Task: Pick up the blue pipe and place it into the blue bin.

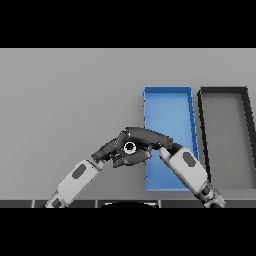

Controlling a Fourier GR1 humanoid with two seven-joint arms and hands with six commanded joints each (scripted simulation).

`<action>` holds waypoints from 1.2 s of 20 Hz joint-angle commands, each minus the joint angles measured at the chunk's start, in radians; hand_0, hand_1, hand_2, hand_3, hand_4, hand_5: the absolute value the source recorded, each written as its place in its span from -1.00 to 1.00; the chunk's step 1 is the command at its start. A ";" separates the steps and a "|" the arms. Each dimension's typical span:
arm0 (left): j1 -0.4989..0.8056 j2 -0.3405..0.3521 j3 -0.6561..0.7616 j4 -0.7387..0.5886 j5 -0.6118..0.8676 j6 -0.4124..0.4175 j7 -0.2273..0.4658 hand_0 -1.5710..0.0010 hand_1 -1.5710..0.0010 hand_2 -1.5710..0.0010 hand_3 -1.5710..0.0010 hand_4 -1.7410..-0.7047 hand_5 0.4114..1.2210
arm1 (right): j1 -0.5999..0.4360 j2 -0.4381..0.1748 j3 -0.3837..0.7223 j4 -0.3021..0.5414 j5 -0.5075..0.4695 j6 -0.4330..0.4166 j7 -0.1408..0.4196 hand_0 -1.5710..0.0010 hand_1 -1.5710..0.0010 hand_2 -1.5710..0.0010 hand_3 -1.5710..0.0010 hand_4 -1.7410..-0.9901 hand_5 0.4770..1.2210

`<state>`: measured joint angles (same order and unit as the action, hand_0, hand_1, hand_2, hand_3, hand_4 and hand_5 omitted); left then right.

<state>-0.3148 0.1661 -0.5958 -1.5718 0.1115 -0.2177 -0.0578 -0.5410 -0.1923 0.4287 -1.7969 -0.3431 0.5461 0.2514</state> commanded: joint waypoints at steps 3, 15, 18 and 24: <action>-0.013 0.013 -0.004 0.008 -0.011 -0.025 0.005 -0.56 -0.28 -0.30 0.47 -0.41 1.00 | -0.017 0.004 0.005 0.004 -0.002 -0.008 0.026 -0.97 -0.97 -0.97 -0.96 -0.30 0.90; -0.018 0.020 0.028 0.031 -0.117 -0.066 0.014 0.89 0.91 0.91 0.96 0.76 -0.24 | -0.008 0.011 0.015 -0.029 -0.013 -0.037 0.042 -1.00 -1.00 -1.00 -1.00 -0.32 0.99; -0.002 0.010 0.034 0.040 -0.092 -0.065 0.016 0.95 0.96 0.95 0.98 0.74 -0.44 | -0.009 0.019 0.009 -0.017 0.002 -0.038 0.045 -1.00 -1.00 -1.00 -1.00 -0.32 1.00; 0.014 0.013 0.038 0.015 -0.075 -0.045 0.134 0.99 0.99 0.99 1.00 0.66 -0.60 | -0.037 0.044 -0.042 -0.011 -0.199 -0.071 0.138 -1.00 -1.00 -1.00 -1.00 -0.34 1.00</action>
<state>-0.3007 0.1787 -0.5577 -1.5568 0.0366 -0.2629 0.0783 -0.5790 -0.1476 0.3859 -1.8075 -0.5412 0.4761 0.3850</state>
